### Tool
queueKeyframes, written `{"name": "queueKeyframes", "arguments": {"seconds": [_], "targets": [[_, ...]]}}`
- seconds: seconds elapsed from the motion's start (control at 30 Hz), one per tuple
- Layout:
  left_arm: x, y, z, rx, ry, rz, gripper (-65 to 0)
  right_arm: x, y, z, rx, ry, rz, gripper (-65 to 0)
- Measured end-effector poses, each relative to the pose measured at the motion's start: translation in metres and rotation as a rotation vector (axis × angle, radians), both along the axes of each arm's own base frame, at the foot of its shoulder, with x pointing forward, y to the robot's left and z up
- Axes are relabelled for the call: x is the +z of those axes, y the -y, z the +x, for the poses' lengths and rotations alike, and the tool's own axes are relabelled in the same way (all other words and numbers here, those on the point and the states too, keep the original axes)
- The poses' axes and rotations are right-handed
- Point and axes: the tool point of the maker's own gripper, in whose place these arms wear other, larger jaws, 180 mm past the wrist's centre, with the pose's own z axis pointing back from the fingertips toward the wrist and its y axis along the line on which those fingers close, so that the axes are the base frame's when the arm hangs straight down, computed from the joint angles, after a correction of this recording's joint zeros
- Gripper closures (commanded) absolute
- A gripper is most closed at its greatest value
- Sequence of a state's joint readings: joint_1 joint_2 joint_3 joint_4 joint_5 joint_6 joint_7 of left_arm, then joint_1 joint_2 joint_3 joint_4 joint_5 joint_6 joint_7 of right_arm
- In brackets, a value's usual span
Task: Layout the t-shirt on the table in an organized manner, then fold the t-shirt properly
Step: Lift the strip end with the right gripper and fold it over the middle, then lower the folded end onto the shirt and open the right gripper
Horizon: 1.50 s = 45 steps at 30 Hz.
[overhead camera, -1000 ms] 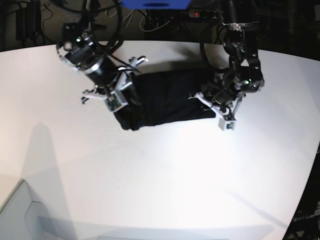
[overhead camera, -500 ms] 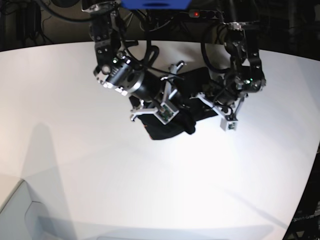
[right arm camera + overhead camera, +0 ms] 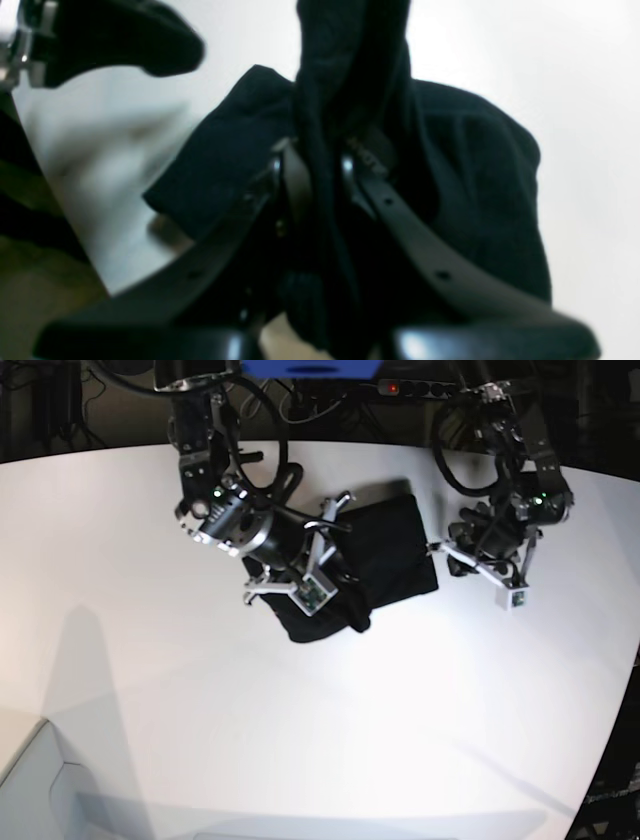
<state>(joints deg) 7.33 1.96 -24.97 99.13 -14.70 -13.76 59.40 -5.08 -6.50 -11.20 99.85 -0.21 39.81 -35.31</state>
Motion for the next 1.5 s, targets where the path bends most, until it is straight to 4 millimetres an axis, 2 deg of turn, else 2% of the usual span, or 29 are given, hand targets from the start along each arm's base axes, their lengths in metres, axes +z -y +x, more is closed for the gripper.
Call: {"name": "queueKeyframes", "arguments": {"seconds": [0.13,0.23,0.27,0.33,0.37,0.5,0.63,0.7,0.83,0.9,1.0,1.23,1.5], "targets": [[-0.029,-0.018,-0.019,0.057,-0.098,-0.004,-12.2,0.002,0.001,0.0,-0.001,0.005,-0.002,0.0],[-0.033,-0.015,-0.015,0.06,-0.099,-0.026,-11.3,0.015,0.001,0.003,-0.005,0.042,0.002,0.0],[-0.034,-0.014,-0.015,0.06,-0.099,-0.028,-9.2,0.019,0.002,0.004,-0.006,0.054,0.006,0.0],[-0.035,-0.012,-0.014,0.062,-0.097,-0.037,-0.3,0.026,0.004,0.005,-0.01,0.075,-0.003,0.0],[-0.038,-0.011,-0.014,0.064,-0.1,-0.045,0.0,0.03,0.004,0.005,-0.012,0.085,-0.002,0.0],[-0.042,-0.003,0.001,0.057,-0.086,-0.083,0.0,0.035,0.0,0.004,-0.007,0.097,0.014,0.0],[-0.046,0.023,0.008,-0.014,-0.07,-0.102,0.0,0.037,-0.018,-0.006,0.05,0.097,0.025,0.0],[-0.046,0.031,0.009,-0.036,-0.072,-0.105,0.0,0.035,-0.027,-0.014,0.075,0.087,0.029,0.0],[-0.046,0.034,0.012,-0.006,-0.087,-0.113,0.0,0.034,-0.044,-0.023,0.128,0.081,0.044,0.0],[-0.046,0.034,0.012,-0.007,-0.087,-0.114,0.0,0.023,-0.049,-0.026,0.139,0.046,0.046,0.0],[-0.046,0.034,0.012,-0.007,-0.085,-0.118,0.0,0.006,-0.049,-0.021,0.151,0.006,0.019,0.0],[-0.046,0.035,0.008,-0.004,-0.08,-0.128,0.0,-0.015,-0.048,-0.006,0.163,-0.035,-0.023,0.0],[-0.042,0.034,-0.006,-0.019,-0.104,-0.104,0.0,-0.017,-0.049,-0.004,0.165,-0.039,-0.023,0.0]]}}
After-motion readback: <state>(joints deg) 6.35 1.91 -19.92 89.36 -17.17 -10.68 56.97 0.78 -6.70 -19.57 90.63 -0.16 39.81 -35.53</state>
